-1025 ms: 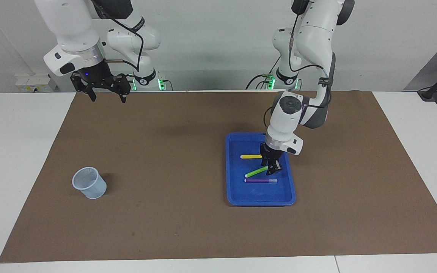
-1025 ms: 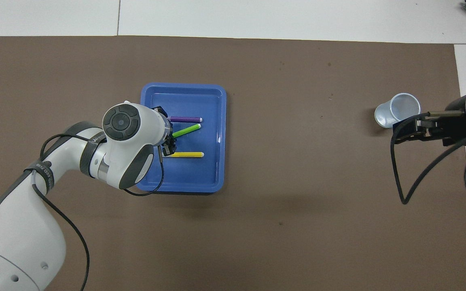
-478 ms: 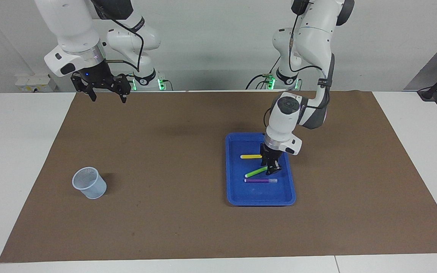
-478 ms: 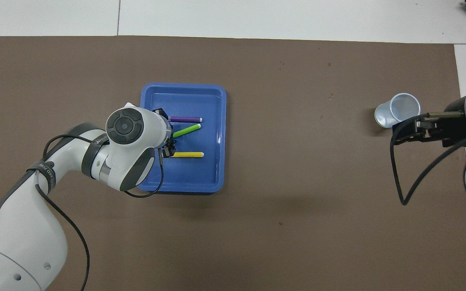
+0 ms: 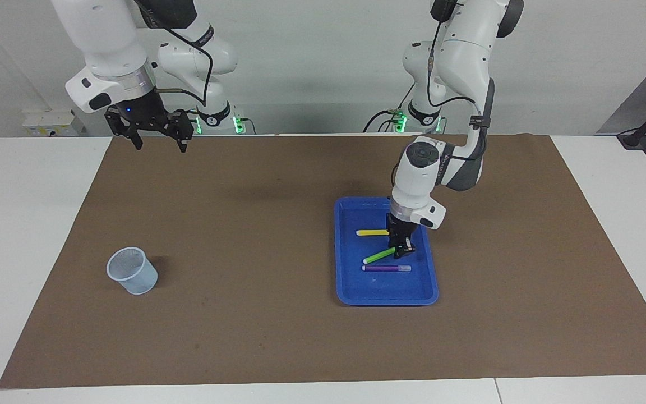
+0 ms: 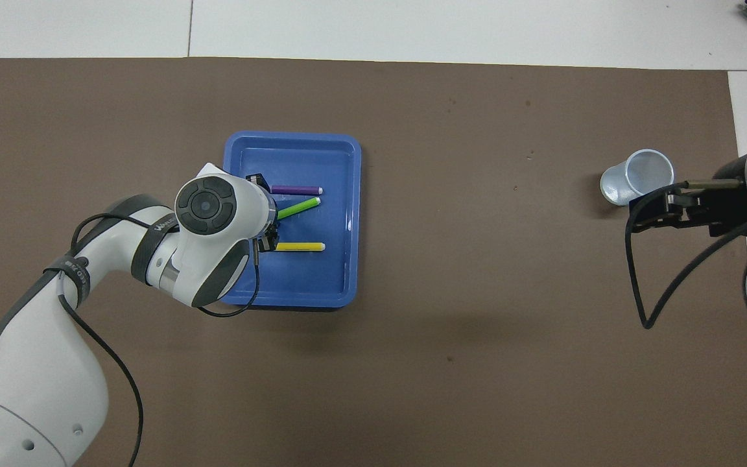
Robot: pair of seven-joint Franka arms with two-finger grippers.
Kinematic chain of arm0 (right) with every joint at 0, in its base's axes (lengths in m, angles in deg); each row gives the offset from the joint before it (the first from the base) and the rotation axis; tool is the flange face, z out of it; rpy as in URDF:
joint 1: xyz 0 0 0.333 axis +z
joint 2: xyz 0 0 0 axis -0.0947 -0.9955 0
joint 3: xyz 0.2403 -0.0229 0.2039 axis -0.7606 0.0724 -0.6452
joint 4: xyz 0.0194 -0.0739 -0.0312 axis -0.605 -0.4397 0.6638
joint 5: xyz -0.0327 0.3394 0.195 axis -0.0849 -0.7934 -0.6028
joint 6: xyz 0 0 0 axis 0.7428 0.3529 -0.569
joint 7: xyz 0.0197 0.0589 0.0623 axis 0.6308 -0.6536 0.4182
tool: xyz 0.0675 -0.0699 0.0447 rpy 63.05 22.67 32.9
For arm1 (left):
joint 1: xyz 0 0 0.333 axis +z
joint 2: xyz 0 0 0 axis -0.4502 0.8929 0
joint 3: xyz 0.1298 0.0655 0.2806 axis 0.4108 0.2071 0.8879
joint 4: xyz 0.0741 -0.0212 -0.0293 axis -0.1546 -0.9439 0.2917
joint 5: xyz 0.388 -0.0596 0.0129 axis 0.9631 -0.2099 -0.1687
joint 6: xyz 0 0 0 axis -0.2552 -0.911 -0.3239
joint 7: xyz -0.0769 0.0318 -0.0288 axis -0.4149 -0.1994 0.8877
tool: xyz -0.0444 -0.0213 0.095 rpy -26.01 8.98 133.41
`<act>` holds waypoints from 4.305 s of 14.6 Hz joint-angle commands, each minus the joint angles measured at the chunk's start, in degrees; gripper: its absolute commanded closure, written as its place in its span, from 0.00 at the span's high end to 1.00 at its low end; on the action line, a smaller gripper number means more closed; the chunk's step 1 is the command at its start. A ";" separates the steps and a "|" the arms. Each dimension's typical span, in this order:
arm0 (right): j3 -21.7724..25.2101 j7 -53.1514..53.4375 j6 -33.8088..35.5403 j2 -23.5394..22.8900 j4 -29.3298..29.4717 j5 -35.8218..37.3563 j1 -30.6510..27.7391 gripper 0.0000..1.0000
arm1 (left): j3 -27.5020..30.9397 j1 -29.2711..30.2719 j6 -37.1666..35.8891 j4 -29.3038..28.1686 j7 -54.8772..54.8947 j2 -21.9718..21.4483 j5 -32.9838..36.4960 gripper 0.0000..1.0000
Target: Right arm passes pens to left for tray arrangement
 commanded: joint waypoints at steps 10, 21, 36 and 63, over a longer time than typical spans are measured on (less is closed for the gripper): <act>-0.32 2.05 -1.46 1.51 -2.03 0.28 -0.29 1.00 | 0.31 -0.30 -2.00 -1.11 8.78 -0.10 1.83 0.36; -0.32 3.28 -1.46 1.60 -2.03 0.28 -0.29 1.00 | 0.22 -0.39 -5.08 -0.49 11.68 -0.28 1.92 0.29; -0.32 3.46 -1.46 1.60 -2.04 0.28 -0.29 1.00 | 0.22 -0.39 -6.48 0.82 13.79 -0.10 1.83 1.00; -0.32 2.76 -1.37 1.68 -2.12 0.28 -0.20 1.00 | -0.40 8.48 -36.09 18.04 40.13 -12.23 -5.63 1.00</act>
